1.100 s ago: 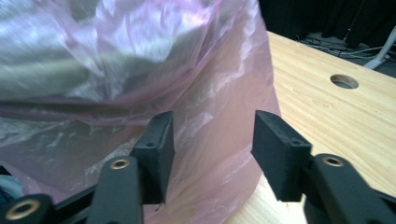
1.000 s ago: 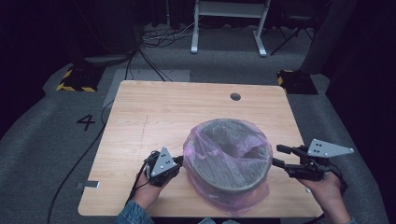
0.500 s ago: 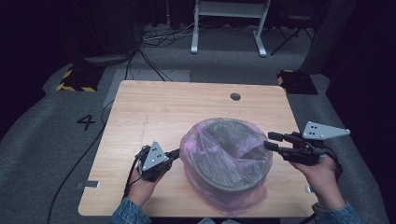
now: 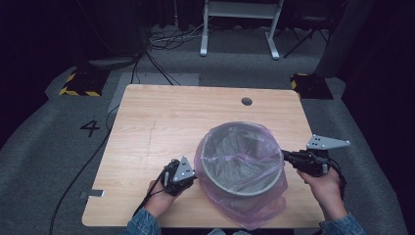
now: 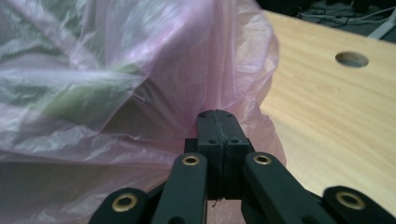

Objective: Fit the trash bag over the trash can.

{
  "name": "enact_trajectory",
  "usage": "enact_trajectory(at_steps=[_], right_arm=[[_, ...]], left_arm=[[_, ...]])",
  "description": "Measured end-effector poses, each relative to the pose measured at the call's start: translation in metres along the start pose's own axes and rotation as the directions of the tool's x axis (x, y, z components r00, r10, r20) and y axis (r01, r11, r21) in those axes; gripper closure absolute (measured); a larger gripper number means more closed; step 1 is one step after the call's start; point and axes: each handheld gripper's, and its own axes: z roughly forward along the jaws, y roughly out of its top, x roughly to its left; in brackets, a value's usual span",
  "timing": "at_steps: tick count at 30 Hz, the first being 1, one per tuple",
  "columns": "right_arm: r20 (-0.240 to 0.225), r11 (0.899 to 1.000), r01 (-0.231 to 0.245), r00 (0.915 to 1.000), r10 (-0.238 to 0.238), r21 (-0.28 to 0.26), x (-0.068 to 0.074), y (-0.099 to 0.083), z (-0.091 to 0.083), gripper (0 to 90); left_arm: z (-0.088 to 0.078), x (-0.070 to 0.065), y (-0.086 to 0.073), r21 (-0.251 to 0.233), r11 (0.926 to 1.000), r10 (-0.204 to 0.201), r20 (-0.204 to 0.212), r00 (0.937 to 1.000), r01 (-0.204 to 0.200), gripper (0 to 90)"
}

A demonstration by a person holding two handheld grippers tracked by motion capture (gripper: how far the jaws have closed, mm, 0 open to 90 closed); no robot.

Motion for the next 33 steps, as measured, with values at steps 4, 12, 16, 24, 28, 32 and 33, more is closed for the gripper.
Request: enact_trajectory(at_steps=[4, 12, 16, 24, 28, 32, 33], right_arm=[[-0.004, 0.999, 0.016, 0.9999, -0.016, -0.044, 0.001, -0.009, -0.010, 57.1], [-0.062, 0.992, 0.059, 0.9959, -0.066, -0.109, 0.002, -0.007, -0.042, 36.4], [0.026, 0.992, 0.093, 0.9955, -0.091, -0.080, 0.009, 0.002, -0.050, 16.9], [0.096, 0.991, 0.086, 0.9924, -0.077, -0.100, 0.010, 0.025, -0.056, 14.0], [0.090, 0.992, 0.048, 0.9952, -0.037, -0.115, 0.013, 0.042, -0.053, 13.8], [0.010, 0.993, 0.076, 0.9971, -0.076, -0.088, 0.018, 0.059, -0.053, 3.6], [0.018, 0.992, 0.080, 0.9967, -0.079, -0.098, 0.019, 0.064, -0.053, 5.8]], left_arm=[[-0.005, -0.001, -0.002, -0.010, 0.9999, -0.008, 0.003, 1.0000, 0.008, 89.9], [-0.029, 0.012, -0.011, -0.080, 0.9933, -0.087, -0.034, 0.9957, 0.084, 66.0], [-0.035, 0.015, -0.018, -0.089, 0.9897, -0.116, -0.046, 0.9921, 0.112, 62.0], [-0.048, 0.026, -0.036, -0.090, 0.9811, -0.179, -0.091, 0.9797, 0.171, 59.0], [-0.054, 0.029, -0.046, -0.083, 0.9763, -0.209, -0.116, 0.9711, 0.200, 57.9], [-0.058, 0.031, -0.054, -0.076, 0.9727, -0.228, -0.137, 0.9640, 0.219, 58.0], [-0.059, 0.031, -0.055, -0.075, 0.9721, -0.231, -0.141, 0.9627, 0.222, 58.0]])
